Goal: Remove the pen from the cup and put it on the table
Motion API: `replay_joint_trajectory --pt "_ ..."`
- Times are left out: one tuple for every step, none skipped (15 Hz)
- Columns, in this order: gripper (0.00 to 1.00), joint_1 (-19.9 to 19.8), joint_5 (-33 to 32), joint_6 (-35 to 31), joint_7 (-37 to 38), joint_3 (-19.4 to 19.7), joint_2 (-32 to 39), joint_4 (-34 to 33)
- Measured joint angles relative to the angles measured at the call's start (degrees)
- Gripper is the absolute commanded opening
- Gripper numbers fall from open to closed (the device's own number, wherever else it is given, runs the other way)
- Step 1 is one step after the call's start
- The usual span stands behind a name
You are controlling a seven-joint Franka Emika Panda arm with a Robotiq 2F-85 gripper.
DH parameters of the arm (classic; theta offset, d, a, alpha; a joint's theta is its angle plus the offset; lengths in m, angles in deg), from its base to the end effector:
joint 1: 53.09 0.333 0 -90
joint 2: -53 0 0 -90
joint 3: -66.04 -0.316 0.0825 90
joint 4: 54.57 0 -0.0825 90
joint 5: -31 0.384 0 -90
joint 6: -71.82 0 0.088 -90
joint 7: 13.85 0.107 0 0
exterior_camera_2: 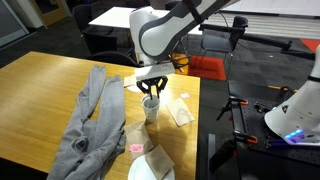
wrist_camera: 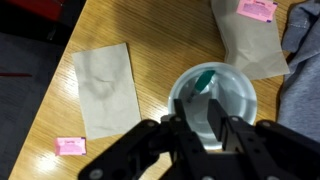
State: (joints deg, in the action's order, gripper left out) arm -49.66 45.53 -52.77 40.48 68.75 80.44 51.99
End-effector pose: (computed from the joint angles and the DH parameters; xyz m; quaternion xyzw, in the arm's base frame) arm 0.6223 0.0189 0.2491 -0.8482 0.5163 0.1115 0.0399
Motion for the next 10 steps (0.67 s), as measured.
replay_joint_trajectory --pt "0.32 0.05 -0.03 0.00 0.00 0.00 0.40 -0.44" --pt "0.33 0.08 -0.07 0.00 0.00 0.00 0.78 -0.84" --pt "0.33 0.09 -0.09 0.00 0.00 0.00 1.14 -1.20" --pt "0.33 0.09 -0.13 0.00 0.00 0.00 1.49 -1.59" --pt "0.32 0.09 -0.17 0.00 0.00 0.00 1.82 -1.98" --pt "0.32 0.09 -0.21 0.00 0.00 0.01 2.16 -2.34" --pt "0.32 0.09 -0.26 0.00 0.00 0.01 2.49 -2.68" --pt "0.32 0.09 -0.30 0.00 0.00 0.01 2.78 -2.95" --pt "0.32 0.09 -0.33 0.00 0.00 0.02 3.08 -3.28" --pt "0.32 0.09 -0.35 0.00 0.00 0.02 3.37 -3.54"
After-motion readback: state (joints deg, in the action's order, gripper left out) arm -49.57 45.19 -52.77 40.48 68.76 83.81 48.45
